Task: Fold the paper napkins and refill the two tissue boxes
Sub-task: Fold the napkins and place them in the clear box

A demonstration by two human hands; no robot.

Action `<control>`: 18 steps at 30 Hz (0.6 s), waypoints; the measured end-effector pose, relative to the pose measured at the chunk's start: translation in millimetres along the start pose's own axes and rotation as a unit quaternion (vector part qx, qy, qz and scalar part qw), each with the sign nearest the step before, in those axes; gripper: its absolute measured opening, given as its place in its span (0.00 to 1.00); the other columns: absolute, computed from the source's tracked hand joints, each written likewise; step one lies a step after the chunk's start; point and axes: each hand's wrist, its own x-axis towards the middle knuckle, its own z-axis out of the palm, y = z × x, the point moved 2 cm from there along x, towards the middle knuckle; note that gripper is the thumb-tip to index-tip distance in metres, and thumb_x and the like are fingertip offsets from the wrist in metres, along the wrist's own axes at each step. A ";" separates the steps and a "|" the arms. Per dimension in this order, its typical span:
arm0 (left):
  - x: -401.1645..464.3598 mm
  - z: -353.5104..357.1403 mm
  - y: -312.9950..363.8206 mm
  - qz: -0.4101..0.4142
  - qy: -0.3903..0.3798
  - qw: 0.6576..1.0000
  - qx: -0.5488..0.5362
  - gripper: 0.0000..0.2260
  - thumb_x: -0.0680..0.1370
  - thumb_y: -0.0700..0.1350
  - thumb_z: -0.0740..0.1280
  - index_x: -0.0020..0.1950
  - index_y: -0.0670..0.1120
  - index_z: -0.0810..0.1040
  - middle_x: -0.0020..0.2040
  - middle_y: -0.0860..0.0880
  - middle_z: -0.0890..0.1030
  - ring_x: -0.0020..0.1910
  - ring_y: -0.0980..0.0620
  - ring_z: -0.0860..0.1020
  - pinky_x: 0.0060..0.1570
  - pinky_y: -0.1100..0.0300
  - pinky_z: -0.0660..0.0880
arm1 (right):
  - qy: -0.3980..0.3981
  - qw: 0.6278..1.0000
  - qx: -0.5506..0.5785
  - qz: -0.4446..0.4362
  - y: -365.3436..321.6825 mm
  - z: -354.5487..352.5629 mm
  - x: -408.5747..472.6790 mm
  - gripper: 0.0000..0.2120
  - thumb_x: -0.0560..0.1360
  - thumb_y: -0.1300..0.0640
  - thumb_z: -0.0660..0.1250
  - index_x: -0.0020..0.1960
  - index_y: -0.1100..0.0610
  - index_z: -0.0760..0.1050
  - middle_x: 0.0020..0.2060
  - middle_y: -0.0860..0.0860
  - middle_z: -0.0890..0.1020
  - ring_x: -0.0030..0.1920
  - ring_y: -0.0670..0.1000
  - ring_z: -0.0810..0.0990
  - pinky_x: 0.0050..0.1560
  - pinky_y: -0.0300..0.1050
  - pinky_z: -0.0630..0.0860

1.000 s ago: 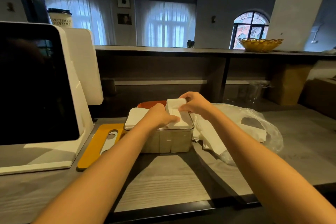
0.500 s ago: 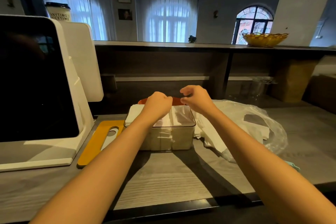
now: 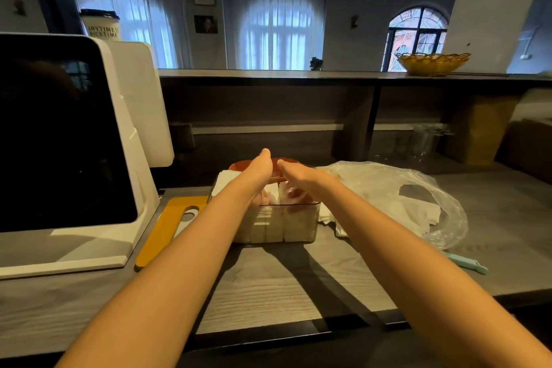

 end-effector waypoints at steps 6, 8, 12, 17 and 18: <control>-10.6 4.8 3.7 0.148 0.000 0.988 0.042 0.27 0.85 0.59 0.49 0.80 0.46 0.61 0.75 0.42 0.68 0.72 0.42 0.69 0.70 0.45 0.68 | 0.086 0.954 0.267 -0.105 3.0 -34.7 -34.2 0.24 0.85 0.43 0.51 0.69 0.59 0.71 0.63 0.58 0.77 0.49 0.54 0.79 0.35 0.45 0.78; -19.2 12.9 8.0 0.222 -0.015 0.975 0.022 0.24 0.86 0.57 0.50 0.76 0.45 0.66 0.71 0.44 0.72 0.68 0.44 0.73 0.67 0.48 0.71 | 0.138 0.922 0.336 -0.137 13.4 -48.7 -48.1 0.21 0.85 0.45 0.52 0.63 0.59 0.76 0.58 0.56 0.81 0.53 0.56 0.81 0.39 0.47 0.80; -40.1 44.4 5.4 0.292 -0.072 0.954 0.006 0.14 0.86 0.50 0.54 0.65 0.45 0.74 0.60 0.44 0.78 0.56 0.48 0.79 0.55 0.50 0.79 | 0.222 0.900 0.339 -0.163 48.1 -74.4 -69.0 0.17 0.84 0.49 0.55 0.52 0.57 0.79 0.48 0.55 0.83 0.48 0.54 0.82 0.45 0.47 0.81; -36.4 90.0 -28.4 0.244 -0.148 0.957 0.058 0.11 0.85 0.47 0.57 0.60 0.44 0.76 0.54 0.42 0.80 0.53 0.46 0.81 0.51 0.54 0.80 | 0.290 0.923 0.204 -0.147 109.5 -91.9 -71.2 0.08 0.81 0.58 0.63 0.46 0.56 0.80 0.42 0.57 0.84 0.44 0.55 0.83 0.45 0.46 0.80; -33.6 98.1 -38.2 0.215 -0.159 0.962 0.063 0.12 0.85 0.48 0.57 0.60 0.44 0.76 0.55 0.42 0.80 0.54 0.45 0.80 0.54 0.52 0.79 | 0.285 0.934 0.158 -0.143 122.5 -91.3 -66.4 0.07 0.80 0.58 0.65 0.47 0.56 0.81 0.43 0.57 0.84 0.45 0.55 0.83 0.46 0.46 0.80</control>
